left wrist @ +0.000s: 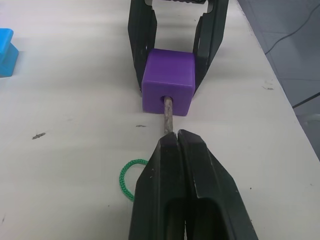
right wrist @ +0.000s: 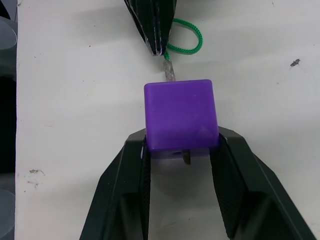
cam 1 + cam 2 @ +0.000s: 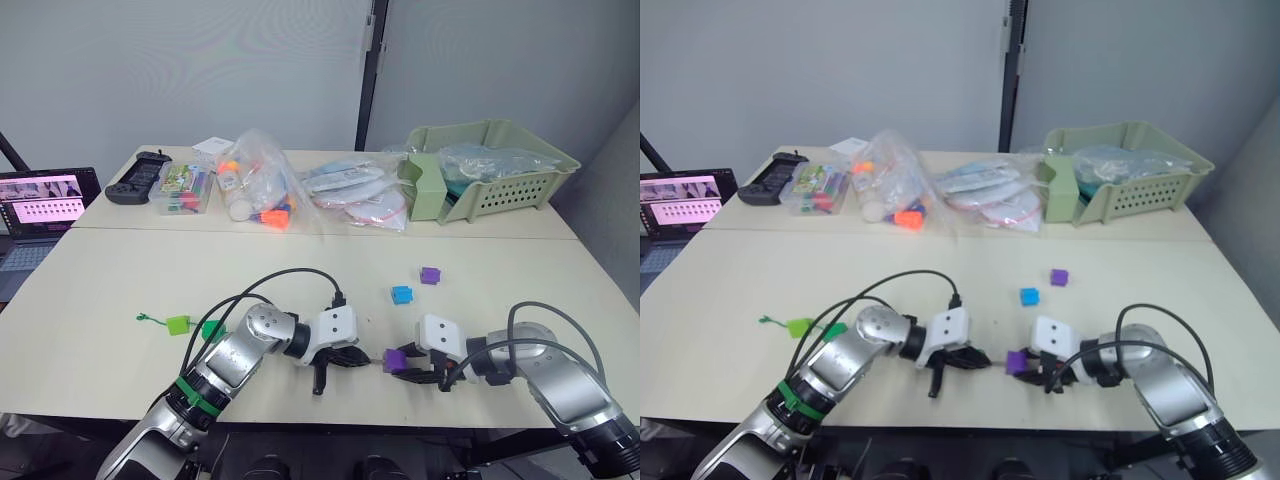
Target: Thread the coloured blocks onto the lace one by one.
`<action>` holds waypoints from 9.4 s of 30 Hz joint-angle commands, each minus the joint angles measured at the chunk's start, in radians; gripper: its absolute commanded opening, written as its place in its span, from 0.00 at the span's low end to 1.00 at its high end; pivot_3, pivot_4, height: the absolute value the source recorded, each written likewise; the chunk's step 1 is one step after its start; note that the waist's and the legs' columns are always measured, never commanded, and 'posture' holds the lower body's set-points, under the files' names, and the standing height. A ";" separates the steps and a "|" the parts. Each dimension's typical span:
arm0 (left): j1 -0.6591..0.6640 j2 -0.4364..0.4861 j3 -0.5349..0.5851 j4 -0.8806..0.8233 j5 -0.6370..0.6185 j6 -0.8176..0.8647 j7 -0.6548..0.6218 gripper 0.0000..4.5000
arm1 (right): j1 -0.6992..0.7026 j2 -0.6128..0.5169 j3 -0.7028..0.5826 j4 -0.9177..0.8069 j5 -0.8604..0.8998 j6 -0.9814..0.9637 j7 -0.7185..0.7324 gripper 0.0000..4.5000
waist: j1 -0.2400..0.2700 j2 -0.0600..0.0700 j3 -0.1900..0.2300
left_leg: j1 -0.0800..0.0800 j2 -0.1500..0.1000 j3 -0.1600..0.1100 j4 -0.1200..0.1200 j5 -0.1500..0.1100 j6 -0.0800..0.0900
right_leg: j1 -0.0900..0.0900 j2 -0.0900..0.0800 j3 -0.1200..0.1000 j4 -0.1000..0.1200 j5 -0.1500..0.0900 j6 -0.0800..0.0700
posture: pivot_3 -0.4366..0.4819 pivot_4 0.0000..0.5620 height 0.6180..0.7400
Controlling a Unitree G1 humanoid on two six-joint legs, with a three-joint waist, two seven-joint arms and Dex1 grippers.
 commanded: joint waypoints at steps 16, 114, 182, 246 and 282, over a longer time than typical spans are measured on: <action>-0.031 -0.096 -0.036 0.031 0.071 -0.028 0.061 0.00 | 0.000 0.005 0.023 -0.032 0.012 0.038 -0.012 0.26 | -0.004 0.000 0.000 | 0.000 0.000 0.000 0.000 0.000 0.000 | 0.000 0.000 0.000 0.000 0.000 0.000 | 0.48 0.27 1.00; -0.007 0.063 0.101 -0.053 -0.049 -0.042 -0.079 0.96 | 0.000 0.017 0.059 -0.075 0.015 0.067 -0.063 0.26 | -0.006 0.000 0.000 | 0.000 0.001 0.000 -0.002 0.000 0.000 | -0.001 0.001 0.000 -0.001 -0.001 0.002 | 0.48 0.27 1.00; -0.066 -0.124 -0.035 0.130 0.073 -0.133 -0.047 0.27 | 0.115 -0.049 -0.094 -0.142 0.122 0.070 -0.094 0.00 | -0.006 0.000 0.000 | -0.003 0.000 0.000 -0.003 0.000 0.000 | -0.003 0.001 0.000 -0.002 -0.001 0.003 | 0.48 0.27 1.00; 0.011 0.168 0.073 -0.023 0.063 -0.086 -0.142 0.27 | -0.117 0.218 0.155 -0.100 0.032 0.127 -0.206 0.37 | 0.001 0.000 0.001 | -0.011 0.000 0.000 0.000 0.000 0.000 | -0.013 0.000 0.000 0.003 0.001 -0.001 | 0.48 0.27 1.00; -0.022 0.143 0.051 -0.028 0.078 -0.068 -0.147 0.27 | -0.081 0.115 0.094 -0.177 0.052 0.156 -0.182 0.42 | 0.007 0.000 0.000 | -0.012 0.000 0.000 0.003 0.000 0.000 | -0.012 0.000 0.000 0.003 0.001 0.000 | 0.48 0.27 1.00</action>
